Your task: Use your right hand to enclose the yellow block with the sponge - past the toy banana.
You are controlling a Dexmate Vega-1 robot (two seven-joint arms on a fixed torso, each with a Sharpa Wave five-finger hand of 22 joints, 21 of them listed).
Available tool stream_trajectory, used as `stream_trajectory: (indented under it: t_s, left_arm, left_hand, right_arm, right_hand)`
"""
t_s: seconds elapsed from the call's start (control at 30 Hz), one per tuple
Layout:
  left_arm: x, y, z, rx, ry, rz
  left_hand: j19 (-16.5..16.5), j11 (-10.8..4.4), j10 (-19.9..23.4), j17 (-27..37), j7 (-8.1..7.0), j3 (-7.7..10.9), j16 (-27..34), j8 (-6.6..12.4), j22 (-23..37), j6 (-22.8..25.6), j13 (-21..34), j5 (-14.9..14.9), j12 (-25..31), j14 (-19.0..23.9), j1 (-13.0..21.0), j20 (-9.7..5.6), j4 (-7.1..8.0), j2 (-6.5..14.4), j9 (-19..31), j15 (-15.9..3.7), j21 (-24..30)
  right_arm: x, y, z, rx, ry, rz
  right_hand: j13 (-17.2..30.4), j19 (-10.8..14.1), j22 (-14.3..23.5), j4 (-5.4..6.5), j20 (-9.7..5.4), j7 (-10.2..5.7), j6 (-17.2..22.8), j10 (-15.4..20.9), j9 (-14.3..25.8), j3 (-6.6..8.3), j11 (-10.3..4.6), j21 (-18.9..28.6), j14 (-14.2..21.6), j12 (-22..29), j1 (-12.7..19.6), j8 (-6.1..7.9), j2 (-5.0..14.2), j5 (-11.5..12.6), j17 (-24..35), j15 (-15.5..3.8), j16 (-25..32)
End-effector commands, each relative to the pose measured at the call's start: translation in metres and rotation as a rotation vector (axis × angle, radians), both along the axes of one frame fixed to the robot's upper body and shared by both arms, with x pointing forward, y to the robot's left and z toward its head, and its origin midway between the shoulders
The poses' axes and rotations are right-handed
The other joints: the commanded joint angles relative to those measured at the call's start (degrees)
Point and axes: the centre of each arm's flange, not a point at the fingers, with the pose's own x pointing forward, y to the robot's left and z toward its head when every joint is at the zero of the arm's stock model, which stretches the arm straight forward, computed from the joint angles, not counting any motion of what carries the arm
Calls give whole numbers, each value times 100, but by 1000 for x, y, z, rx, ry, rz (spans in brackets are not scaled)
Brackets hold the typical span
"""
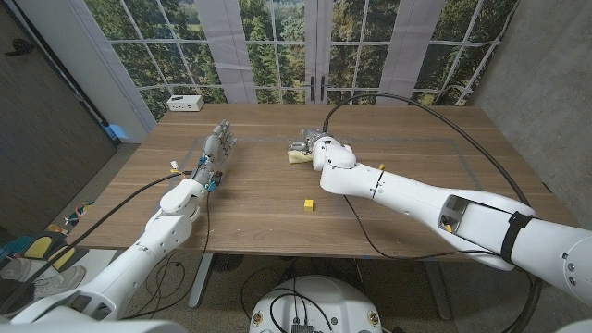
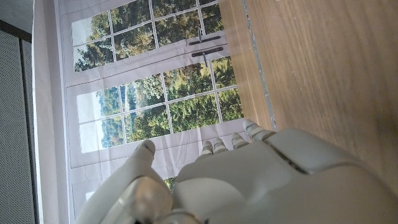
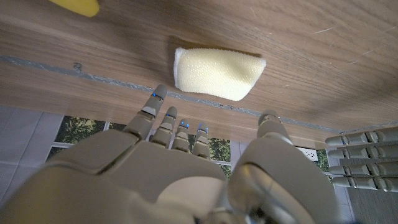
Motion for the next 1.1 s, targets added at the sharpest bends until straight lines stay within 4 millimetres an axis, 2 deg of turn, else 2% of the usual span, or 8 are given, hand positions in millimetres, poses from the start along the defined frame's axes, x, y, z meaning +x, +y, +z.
stream_trajectory:
  t_s: [0.03,0.27,0.5,0.6,0.63,0.73,1.1]
  left_arm:
    - [3,3,0,-4,-3,-2]
    - [5,7,0,-6,-2,-4]
    - [7,9,1,-3,1,-7]
    - [7,11,1,-5,-1,-8]
    - [7,11,1,-5,-1,-8]
    - [7,13,0,-10,-1,-4]
    - [7,15,-1,-12,-1,-4]
  left_hand:
    - [16,43,-108,19,9,-10,18,3,22,0,17,20,-26,-395,40,2,-22,7,23,27,-14]
    - [18,34,-105,18,11,-8,18,2,21,-1,17,18,-24,-395,50,0,-31,10,23,28,-17]
    - [19,45,-110,17,4,-8,17,3,21,0,17,16,-26,-396,61,-2,-42,11,23,23,-21]
    - [20,45,-95,17,10,-7,17,1,21,-4,17,14,-20,-395,68,-5,-49,12,23,21,-23]
    - [20,45,-95,17,9,-7,17,1,21,-4,17,13,-20,-395,69,-3,-49,12,23,18,-23]
    - [19,30,-103,17,3,-6,17,1,21,-3,17,12,-23,-396,74,-1,-54,13,23,21,-25]
    - [22,37,-109,16,-17,-4,17,2,21,1,17,7,-26,-393,92,0,-72,16,23,19,-31]
  right_arm:
    - [3,22,-2,-34,33,-70]
    - [6,29,-1,-47,54,-117]
    - [7,42,-1,-54,55,-155]
    - [7,47,-3,-3,63,-182]
    - [7,47,-3,-1,62,-184]
    - [8,52,-5,-18,61,-204]
    - [11,62,-11,-91,45,-272]
  right_hand:
    - [8,116,9,12,17,-1,-67,-59,23,-51,9,38,88,-10,-63,9,-29,37,22,15,27]
    - [7,125,9,25,67,-8,-118,-184,24,-109,18,14,-21,-31,-128,17,-87,54,21,55,-35]
    - [6,120,9,20,41,-7,-145,-236,24,-129,11,-5,-69,-32,-140,22,-113,69,17,51,-67]
    - [5,143,9,15,36,-5,-141,-225,24,-134,25,-3,-61,-20,-139,30,-119,74,15,50,-68]
    - [4,216,10,1,5,45,-75,-144,24,-124,52,10,22,23,-113,65,-100,90,8,47,-47]
    - [3,272,10,-14,-19,46,-43,-111,23,-116,56,20,73,39,-89,79,-90,99,3,34,-37]
    - [-2,285,8,-149,-82,63,-11,-103,21,-60,42,-19,74,48,124,95,-78,135,-26,-72,-74]
